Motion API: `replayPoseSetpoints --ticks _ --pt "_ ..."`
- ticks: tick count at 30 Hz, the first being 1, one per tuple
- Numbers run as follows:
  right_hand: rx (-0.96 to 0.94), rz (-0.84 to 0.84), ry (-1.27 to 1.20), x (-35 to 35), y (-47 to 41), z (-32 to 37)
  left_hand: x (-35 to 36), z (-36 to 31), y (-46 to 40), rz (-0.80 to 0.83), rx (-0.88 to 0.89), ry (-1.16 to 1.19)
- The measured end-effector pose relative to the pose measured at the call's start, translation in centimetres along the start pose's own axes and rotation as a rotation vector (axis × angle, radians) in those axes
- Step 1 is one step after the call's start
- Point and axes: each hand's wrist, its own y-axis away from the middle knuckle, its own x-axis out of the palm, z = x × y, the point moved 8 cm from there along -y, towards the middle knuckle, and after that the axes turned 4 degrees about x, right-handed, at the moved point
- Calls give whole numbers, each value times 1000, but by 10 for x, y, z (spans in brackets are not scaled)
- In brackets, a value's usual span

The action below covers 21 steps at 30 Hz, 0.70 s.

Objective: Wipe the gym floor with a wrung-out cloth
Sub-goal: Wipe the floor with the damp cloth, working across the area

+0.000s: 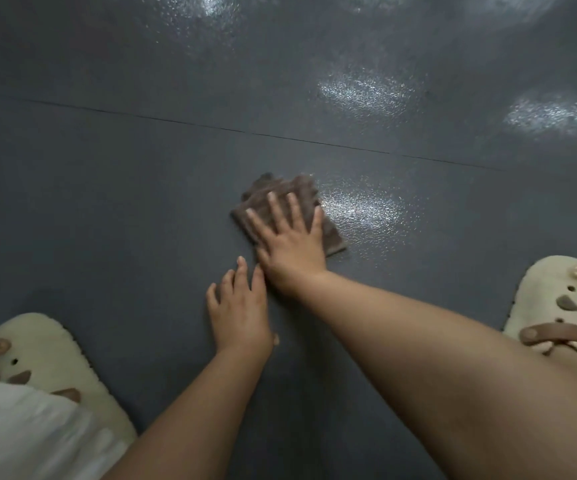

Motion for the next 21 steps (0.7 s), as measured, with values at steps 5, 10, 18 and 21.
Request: replayPoseSetpoints --ticks 5,10,18,21 --pt "-97 -39 23 -8 0 -30 -2 1 0 10 -8 1" --pt "267 -115 -12 -30 5 -152 -4 2 0 10 -3 -5" --pt "627 -151 -144 -10 47 -154 -4 1 0 22 -26 -1" --pt "380 -167 -63 14 71 -76 -5 2 0 12 -28 -7"
